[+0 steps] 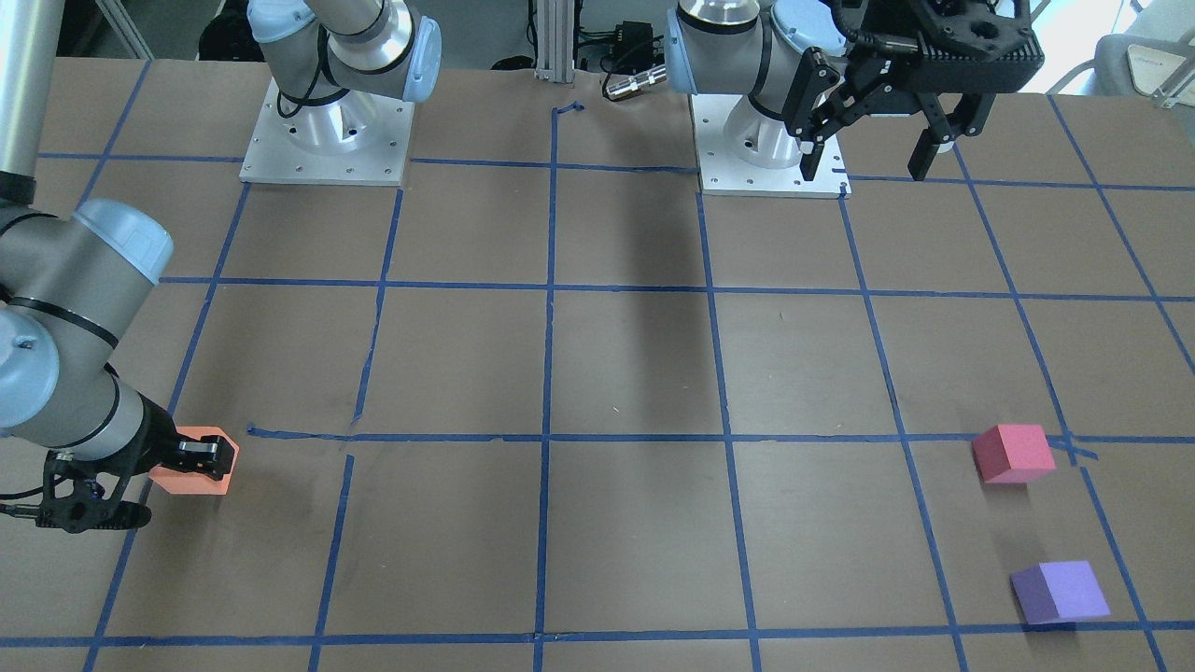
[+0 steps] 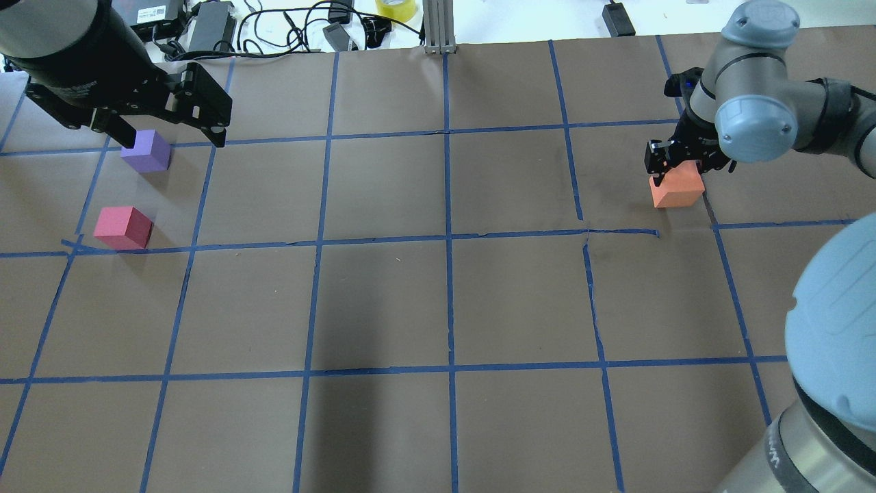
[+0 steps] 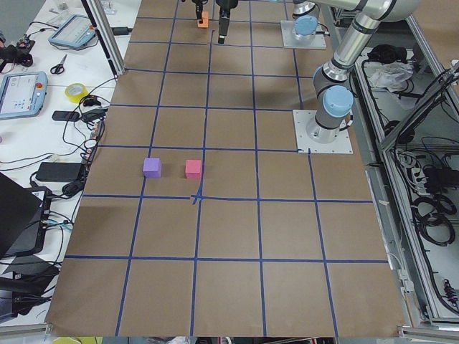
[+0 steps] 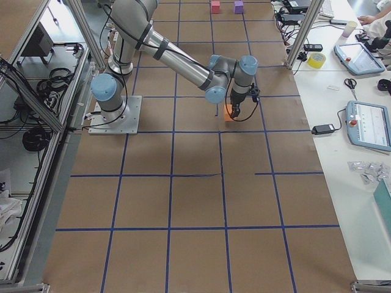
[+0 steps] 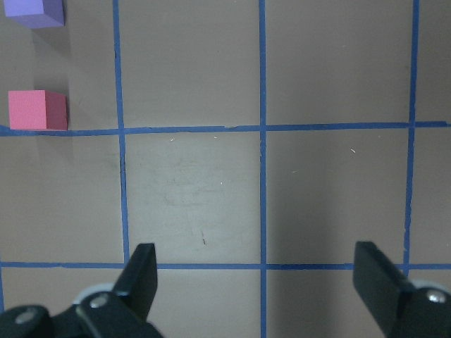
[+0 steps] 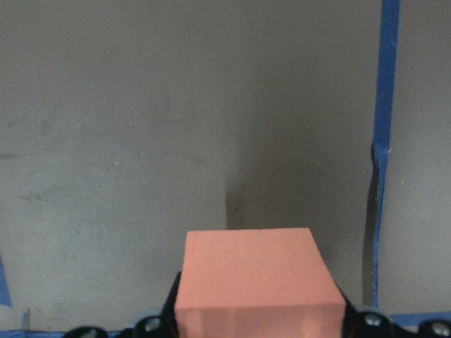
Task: Arrange blocks in a line
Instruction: 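Carry the orange cube with the right gripper toward the table center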
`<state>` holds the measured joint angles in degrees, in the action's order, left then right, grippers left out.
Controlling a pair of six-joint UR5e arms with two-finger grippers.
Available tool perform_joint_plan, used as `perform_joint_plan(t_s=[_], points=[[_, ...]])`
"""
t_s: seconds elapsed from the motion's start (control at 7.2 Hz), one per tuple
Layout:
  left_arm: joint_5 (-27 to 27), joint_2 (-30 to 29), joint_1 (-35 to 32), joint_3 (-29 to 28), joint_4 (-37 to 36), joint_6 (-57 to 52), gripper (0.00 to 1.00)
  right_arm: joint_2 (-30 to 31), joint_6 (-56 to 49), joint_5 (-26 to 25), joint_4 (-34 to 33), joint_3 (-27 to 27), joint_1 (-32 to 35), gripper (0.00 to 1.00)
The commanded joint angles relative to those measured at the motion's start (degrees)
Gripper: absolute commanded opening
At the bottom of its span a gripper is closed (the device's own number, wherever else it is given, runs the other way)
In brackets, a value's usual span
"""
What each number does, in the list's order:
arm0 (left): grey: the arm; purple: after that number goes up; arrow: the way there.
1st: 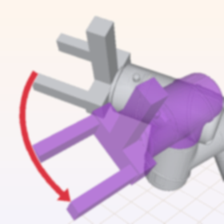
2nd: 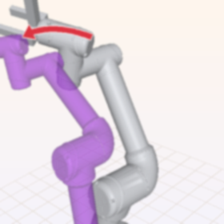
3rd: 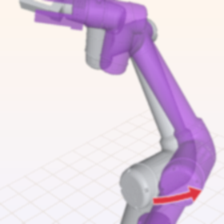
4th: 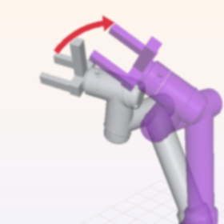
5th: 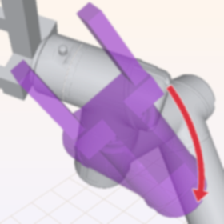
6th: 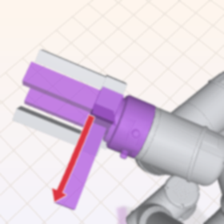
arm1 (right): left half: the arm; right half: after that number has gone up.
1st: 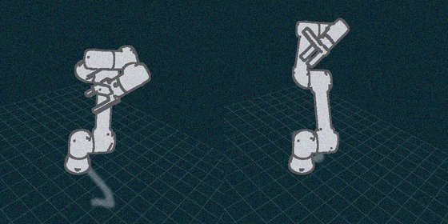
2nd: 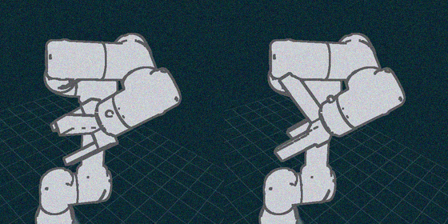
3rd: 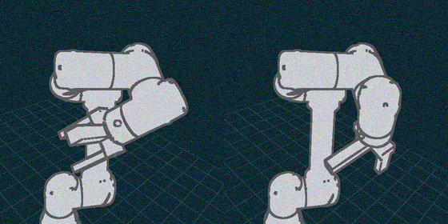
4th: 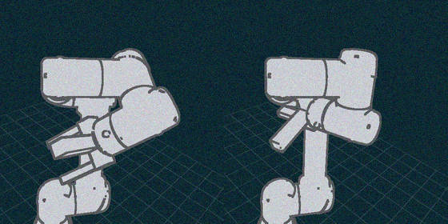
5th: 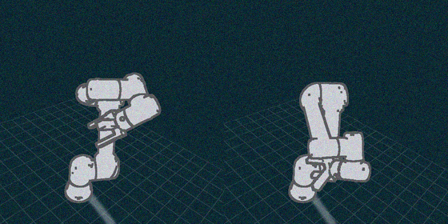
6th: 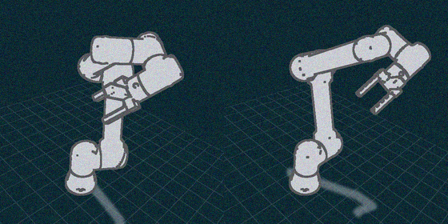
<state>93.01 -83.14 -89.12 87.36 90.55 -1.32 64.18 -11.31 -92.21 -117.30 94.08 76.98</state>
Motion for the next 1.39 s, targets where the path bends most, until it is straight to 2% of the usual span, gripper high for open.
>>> perform_joint_plan(t_s=[0.0, 0.14, 0.28, 0.56, 1.25], points=[[-0.02, 0.00, 0.00, 0.00, -0.02, 0.00, 1.00, 2.44, 10.64, 1.32, 7.67, -5.89, 7.79, 0.00], [-0.02, 0.00, 0.09, 0.00, -0.20, 0.00, 1.00, 1.84, 17.40, 1.42, 8.31, -8.80, 13.41, 0.00], [-0.02, 0.00, 0.09, 0.00, -0.11, 0.00, 1.00, -0.08, 22.25, 3.85, 8.23, -10.57, 18.34, 0.00], [-0.02, 0.00, 0.18, 0.00, -0.20, 0.00, 1.00, -6.05, 29.49, 6.06, 8.06, -16.09, 25.39, 0.00], [-0.02, 0.00, 0.18, 0.00, -0.20, 0.00, 1.00, -15.73, 36.17, 6.95, 3.85, -19.99, 33.58, 0.00]])
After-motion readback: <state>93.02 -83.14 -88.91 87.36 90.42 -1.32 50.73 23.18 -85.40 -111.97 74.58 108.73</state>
